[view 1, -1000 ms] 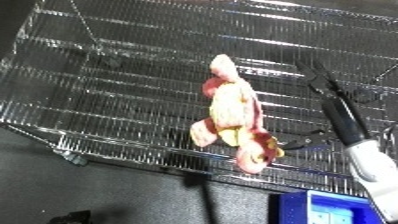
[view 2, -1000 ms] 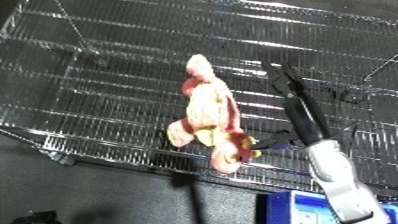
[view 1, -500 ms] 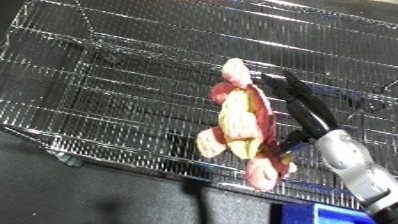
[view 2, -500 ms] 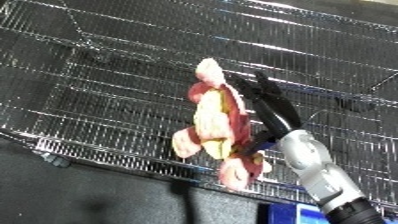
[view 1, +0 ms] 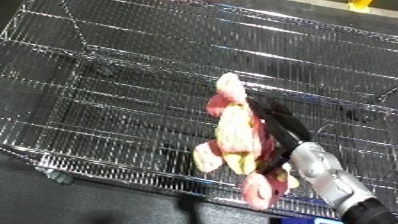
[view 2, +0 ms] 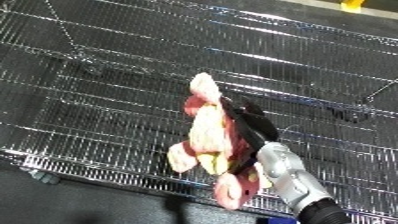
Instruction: Pick up the object and place it into the box
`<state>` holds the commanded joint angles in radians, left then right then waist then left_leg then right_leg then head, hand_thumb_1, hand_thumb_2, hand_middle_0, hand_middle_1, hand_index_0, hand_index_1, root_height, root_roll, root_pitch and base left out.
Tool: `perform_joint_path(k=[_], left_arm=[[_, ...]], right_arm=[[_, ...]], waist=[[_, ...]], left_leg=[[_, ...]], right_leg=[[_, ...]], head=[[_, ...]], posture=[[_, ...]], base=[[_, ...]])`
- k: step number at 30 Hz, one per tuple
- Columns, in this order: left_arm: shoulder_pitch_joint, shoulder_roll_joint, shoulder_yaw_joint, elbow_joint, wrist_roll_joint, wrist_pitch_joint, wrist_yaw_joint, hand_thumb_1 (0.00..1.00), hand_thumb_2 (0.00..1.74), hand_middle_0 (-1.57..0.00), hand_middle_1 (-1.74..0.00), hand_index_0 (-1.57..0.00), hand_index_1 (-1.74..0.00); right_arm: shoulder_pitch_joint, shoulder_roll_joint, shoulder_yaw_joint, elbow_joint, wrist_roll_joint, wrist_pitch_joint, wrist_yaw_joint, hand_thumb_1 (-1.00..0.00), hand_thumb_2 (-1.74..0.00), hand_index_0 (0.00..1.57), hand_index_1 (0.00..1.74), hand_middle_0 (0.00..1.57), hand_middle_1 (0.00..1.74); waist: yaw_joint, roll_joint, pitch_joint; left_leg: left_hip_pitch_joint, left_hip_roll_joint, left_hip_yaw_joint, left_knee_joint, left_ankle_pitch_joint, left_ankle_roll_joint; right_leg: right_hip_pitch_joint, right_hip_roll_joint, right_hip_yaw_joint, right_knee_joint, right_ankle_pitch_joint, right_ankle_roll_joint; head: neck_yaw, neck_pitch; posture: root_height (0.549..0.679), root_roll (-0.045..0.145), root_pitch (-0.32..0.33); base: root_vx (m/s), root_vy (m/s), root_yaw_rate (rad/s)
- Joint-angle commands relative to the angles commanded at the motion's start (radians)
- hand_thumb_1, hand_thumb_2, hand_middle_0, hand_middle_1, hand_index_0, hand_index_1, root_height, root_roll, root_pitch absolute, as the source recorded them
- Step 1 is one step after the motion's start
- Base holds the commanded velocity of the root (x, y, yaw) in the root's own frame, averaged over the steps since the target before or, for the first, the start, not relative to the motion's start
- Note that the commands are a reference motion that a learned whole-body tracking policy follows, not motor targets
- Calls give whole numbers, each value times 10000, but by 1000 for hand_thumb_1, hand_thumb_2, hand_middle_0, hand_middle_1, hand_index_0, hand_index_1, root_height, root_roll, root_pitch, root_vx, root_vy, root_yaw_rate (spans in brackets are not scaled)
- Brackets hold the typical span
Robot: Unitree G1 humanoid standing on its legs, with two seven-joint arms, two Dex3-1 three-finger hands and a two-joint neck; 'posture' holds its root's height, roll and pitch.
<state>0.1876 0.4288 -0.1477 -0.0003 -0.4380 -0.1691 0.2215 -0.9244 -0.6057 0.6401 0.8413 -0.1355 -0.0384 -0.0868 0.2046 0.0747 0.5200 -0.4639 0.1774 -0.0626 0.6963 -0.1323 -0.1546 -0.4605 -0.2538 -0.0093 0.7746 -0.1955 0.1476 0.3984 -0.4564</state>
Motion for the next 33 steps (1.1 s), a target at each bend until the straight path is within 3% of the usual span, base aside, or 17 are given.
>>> perform_joint_path(k=[7,14,27,33], left_arm=[[-68,-102,-2,107,-14,-29,-13,1000,1740,-1570,-1740,-1570,-1740],[-137,-45,-6,221,-253,-93,-121,1000,1740,-1570,-1740,-1570,-1740],[-297,23,-115,335,-259,-36,-214,1000,1740,-1570,-1740,-1570,-1740],[-304,-30,-70,435,-287,-5,-242,1000,1740,-1570,-1740,-1570,-1740]], right_arm=[[158,804,198,335,-19,49,191,0,0,0,0,0,0],[186,1114,352,462,4,87,394,-350,-609,549,609,549,609],[349,836,101,340,38,74,221,-1000,-1740,1570,1740,1570,1740],[504,790,9,121,-16,86,223,-1000,-1740,1570,1740,1570,1740]], waist=[[-65,-3,0],[-45,13,0],[-88,4,0],[-134,-21,0]], left_leg=[[75,58,39,-114,40,-16],[215,72,35,-277,112,-43],[355,60,8,-276,125,-25],[488,71,43,-361,129,-17]], right_leg=[[35,32,8,-28,-38,-11],[182,23,-10,-99,-100,-14],[331,-3,9,-62,-117,2],[459,-22,-3,-120,-142,16]], head=[[-93,-178],[39,-305],[146,-403],[143,-431]], posture=[[622,17,-48],[623,17,-54],[622,18,-70],[623,18,-77]], base=[[-8,4,-30],[-8,-6,2],[-13,1,0],[-9,4,-14]])
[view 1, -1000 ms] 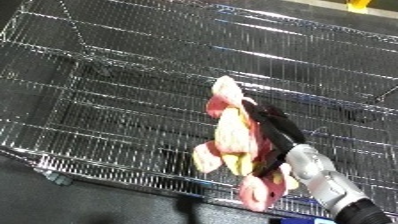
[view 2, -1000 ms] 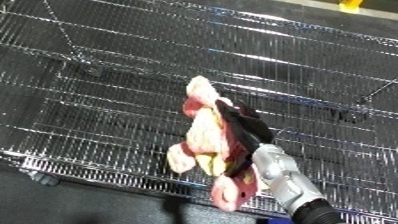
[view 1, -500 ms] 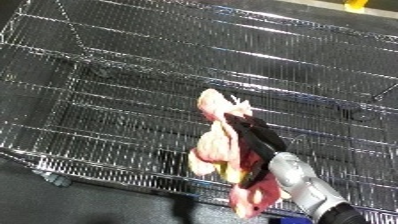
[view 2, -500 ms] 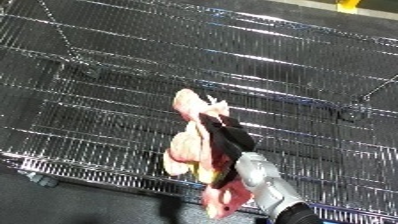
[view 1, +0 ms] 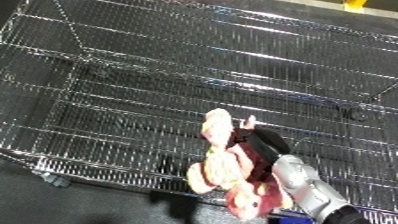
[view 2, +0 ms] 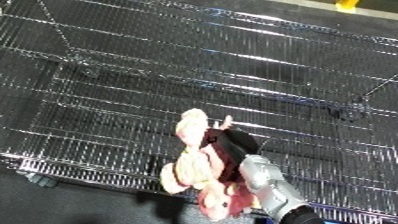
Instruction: Pick up the object and place it into the box
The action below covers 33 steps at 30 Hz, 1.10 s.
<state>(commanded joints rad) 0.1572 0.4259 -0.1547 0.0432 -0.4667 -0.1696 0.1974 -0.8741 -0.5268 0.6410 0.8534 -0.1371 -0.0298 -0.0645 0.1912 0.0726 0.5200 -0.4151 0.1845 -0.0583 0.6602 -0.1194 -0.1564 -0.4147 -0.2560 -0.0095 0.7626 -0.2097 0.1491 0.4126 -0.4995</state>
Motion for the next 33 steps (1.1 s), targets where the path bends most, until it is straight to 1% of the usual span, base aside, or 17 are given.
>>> perform_joint_path(k=[6,11,15,18,22,24,27,30,31,33], left_arm=[[-69,-53,81,107,-63,56,41,1000,1740,-1570,-1740,-1570,-1740],[-156,-141,198,305,-36,156,67,1000,1740,-1570,-1740,-1570,-1740],[-198,-247,335,425,19,233,84,1000,1740,-1570,-1740,-1570,-1740],[-212,-318,402,489,97,303,73,1000,1740,-1570,-1740,-1570,-1740],[-156,-446,482,574,225,450,25,1000,1740,-1570,-1740,-1570,-1740],[-111,-540,519,626,288,531,11,1000,1740,-1570,-1740,-1570,-1740],[-54,-657,552,633,383,645,-9,1000,1740,-1570,-1740,-1570,-1740],[6,-733,592,584,420,715,-24,1000,1740,-1570,-1740,-1570,-1740],[22,-758,614,566,422,732,-30,1000,1740,-1570,-1740,-1570,-1740],[71,-800,648,523,438,786,-55,1000,1740,-1570,-1740,-1570,-1740]], right_arm=[[97,-77,-275,-211,98,65,-139,-1000,-1740,1570,1740,1570,1740],[599,-527,-921,-1316,329,22,-407,-1000,-1740,1570,1740,1570,1740],[1479,-985,-1928,-2744,650,-56,-726,-1000,-1740,1570,1740,1570,1740],[2267,-1291,-2859,-3840,933,-127,-981,-1000,-1740,1570,1740,1570,1740],[3575,-1568,-4314,-5374,1205,-248,-1281,-1000,-1740,1570,1740,1570,1740],[4373,-1490,-5098,-6161,1316,-324,-1409,-1000,-1740,1570,1740,1570,1740],[5528,-1214,-6136,-7191,1363,-420,-1544,-1000,-1740,1570,1740,1570,1740],[6273,-980,-6796,-7760,1396,-484,-1647,-1000,-1740,1570,1740,1570,1740],[6463,-922,-6969,-7882,1391,-504,-1678,-1000,-1740,1570,1740,1570,1740],[6964,-744,-7430,-8165,1400,-550,-1767,-1000,-1740,1570,1740,1570,1740]], waist=[[-65,-21,0],[-254,-93,0],[-528,-146,0],[-765,-169,-17],[-1136,-202,-136],[-1336,-215,-197],[-1586,-226,-257],[-1751,-223,-292],[-1810,-222,-307],[-1961,-213,-348]], left_leg=[[153,3,47,-77,6,-5],[378,24,120,-178,-10,5],[601,53,204,-244,-17,28],[782,68,280,-278,-16,54],[1059,97,397,-388,-3,78],[1161,117,443,-436,1,84],[1287,150,493,-453,-12,89],[1369,176,528,-442,-31,92],[1387,187,537,-441,-35,90],[1439,218,574,-451,-43,81]], right_leg=[[120,-2,29,-38,-23,0],[275,-5,70,-79,-47,6],[416,-11,126,-89,-64,6],[544,-14,163,-93,-83,-1],[777,-20,193,-167,-117,-26],[869,-7,223,-208,-139,-47],[976,22,271,-238,-163,-70],[1041,47,306,-255,-174,-79],[1058,53,315,-265,-177,-81],[1102,74,341,-303,-172,-88]], head=[[-44,-5],[-110,29],[-125,115],[-22,71],[159,-59],[405,-120],[653,-162],[823,-148],[1047,-209],[1418,-152]], posture=[[623,20,-85],[624,23,-95],[625,26,-108],[625,28,-120],[626,30,-138],[626,31,-146],[625,33,-157],[625,34,-165],[625,35,-167],[625,36,-171]], base=[[-13,0,-14],[-13,-6,-39],[-18,-4,-70],[-13,0,-65],[0,-2,-63],[5,-4,-68],[-4,-14,-82],[-8,-19,-90],[-3,-15,-74],[-5,-22,-102]])
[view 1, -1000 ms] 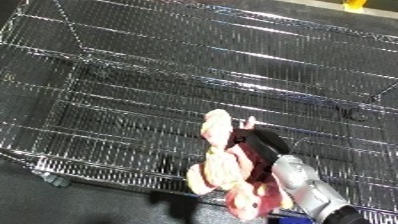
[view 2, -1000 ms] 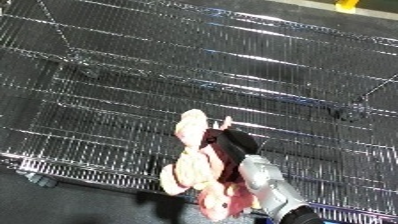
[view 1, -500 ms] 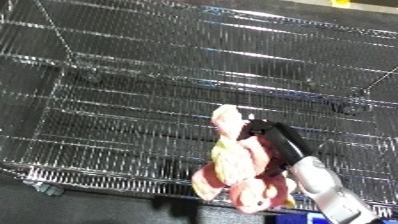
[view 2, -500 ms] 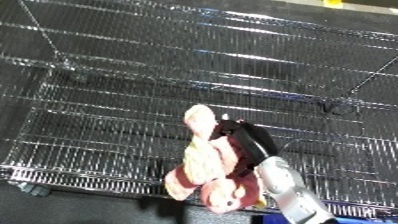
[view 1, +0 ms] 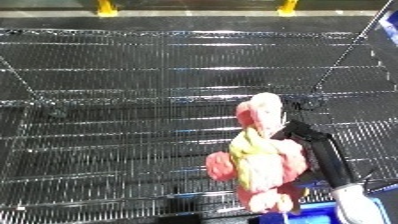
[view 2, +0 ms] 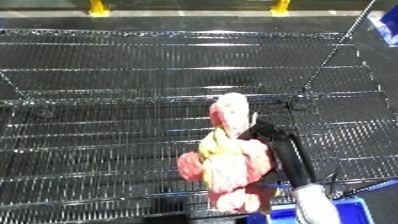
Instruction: Pick up the object and place it into the box
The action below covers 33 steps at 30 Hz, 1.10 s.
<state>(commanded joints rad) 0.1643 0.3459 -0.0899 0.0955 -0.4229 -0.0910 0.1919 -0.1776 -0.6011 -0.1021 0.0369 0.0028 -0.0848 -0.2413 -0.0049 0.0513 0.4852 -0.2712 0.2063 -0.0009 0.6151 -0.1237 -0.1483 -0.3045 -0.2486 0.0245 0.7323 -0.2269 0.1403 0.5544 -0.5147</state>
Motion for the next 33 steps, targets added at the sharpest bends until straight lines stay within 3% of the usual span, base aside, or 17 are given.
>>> perform_joint_path(k=[8,13,18,24,33], left_arm=[[197,-119,107,-168,27,157,-169,1000,1740,-1570,-1740,-1570,-1740],[364,-162,56,-199,35,211,-241,1000,1740,-1570,-1740,-1570,-1740],[395,-162,-14,-70,-91,121,-295,1000,1740,-1570,-1740,-1570,-1740],[259,-151,-168,87,-328,30,-309,1000,1740,-1570,-1740,-1570,-1740],[65,-40,-508,408,-604,-87,-281,1000,1740,-1570,-1740,-1570,-1740]], right_arm=[[1860,522,-1959,-819,58,-224,-480,-1000,-1740,1570,1740,1570,1740],[2659,608,-3196,-814,204,-334,-985,-1000,-1740,1570,1740,1570,1740],[3098,680,-4166,-378,943,-639,-1350,-1000,-1740,1570,1740,1570,1740],[3422,752,-5073,434,1839,-951,-1602,-1000,-1740,1570,1740,1570,1740],[3289,589,-5889,2010,3670,-1643,-1712,-1000,-1740,1570,1740,1570,1740]], waist=[[-756,130,-217],[-1245,280,-253],[-1704,476,-357],[-2213,588,-508],[-2733,639,-641]], left_leg=[[273,106,261,28,-113,-21],[395,141,444,174,-231,-33],[542,150,676,240,-330,-66],[726,196,847,332,-424,-134],[806,236,1014,428,-471,-240]], right_leg=[[161,67,169,-158,38,-8],[188,82,345,-157,75,-29],[236,69,534,-275,136,-50],[419,97,596,-372,134,-98],[451,161,698,-412,237,-158]], head=[[1665,40],[2628,-66],[3555,-410],[4793,-790],[5887,-833]], posture=[[627,43,-183],[627,51,-192],[629,63,-195],[633,72,-203],[636,82,-206]], base=[[-2,-15,-112],[-9,-4,-112],[-9,17,-131],[-7,3,-79],[-3,5,-61]])
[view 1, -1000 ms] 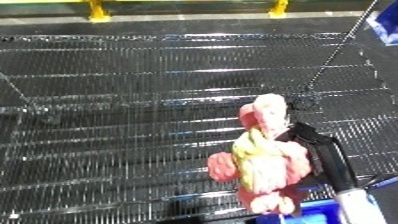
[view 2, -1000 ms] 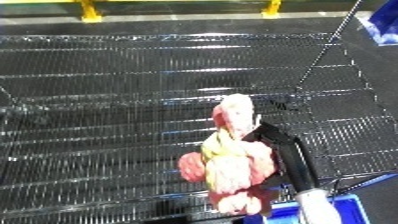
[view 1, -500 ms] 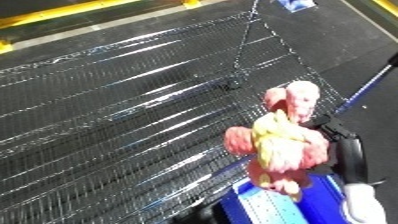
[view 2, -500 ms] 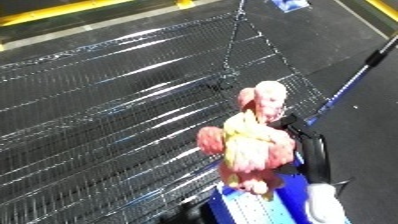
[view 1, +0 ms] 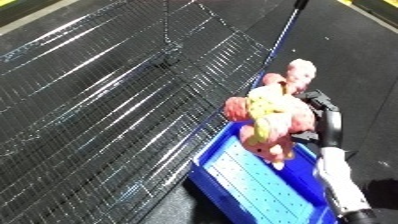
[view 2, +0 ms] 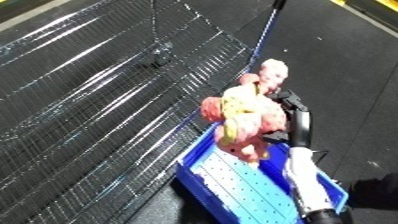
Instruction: Pick up the object and place it into the box
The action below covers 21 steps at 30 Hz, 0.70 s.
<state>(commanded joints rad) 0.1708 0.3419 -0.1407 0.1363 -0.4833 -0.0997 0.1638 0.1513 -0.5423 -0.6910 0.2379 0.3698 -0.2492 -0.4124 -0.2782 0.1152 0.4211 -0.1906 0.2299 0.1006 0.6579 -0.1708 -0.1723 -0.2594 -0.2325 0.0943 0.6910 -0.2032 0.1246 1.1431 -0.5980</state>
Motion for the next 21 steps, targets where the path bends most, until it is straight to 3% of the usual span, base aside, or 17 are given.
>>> perform_joint_path(k=[8,13,21], left_arm=[[-113,104,-79,119,-108,-245,46,1000,1740,-1570,-1740,-1570,-1740],[-124,192,-88,199,-58,-340,24,1000,1740,-1570,-1740,-1570,-1740],[-168,234,-137,309,-89,-422,61,1000,1740,-1570,-1740,-1570,-1740]], right_arm=[[-450,-263,-570,1855,1604,-513,-254,-1000,-1740,1570,1740,1570,1740],[-492,-735,-917,3231,1767,-386,-345,-1000,-1740,1570,1740,1570,1740],[-485,-769,-1240,4033,2413,-545,-188,-600,-1044,942,1044,942,1044]], waist=[[-242,134,-3],[-278,227,13],[-367,360,-42]], left_leg=[[4,-27,149,-76,25,-62],[21,-40,219,-119,44,-92],[87,-68,273,-274,96,-98]], right_leg=[[-150,3,114,-30,61,-10],[-143,-1,125,-90,68,-16],[-108,2,120,-191,20,-12]], head=[[390,-62],[765,-63],[1088,35]], posture=[[638,92,-193],[639,95,-187],[642,98,-177]], base=[[-12,12,-70],[-8,0,-36],[-2,1,-14]])
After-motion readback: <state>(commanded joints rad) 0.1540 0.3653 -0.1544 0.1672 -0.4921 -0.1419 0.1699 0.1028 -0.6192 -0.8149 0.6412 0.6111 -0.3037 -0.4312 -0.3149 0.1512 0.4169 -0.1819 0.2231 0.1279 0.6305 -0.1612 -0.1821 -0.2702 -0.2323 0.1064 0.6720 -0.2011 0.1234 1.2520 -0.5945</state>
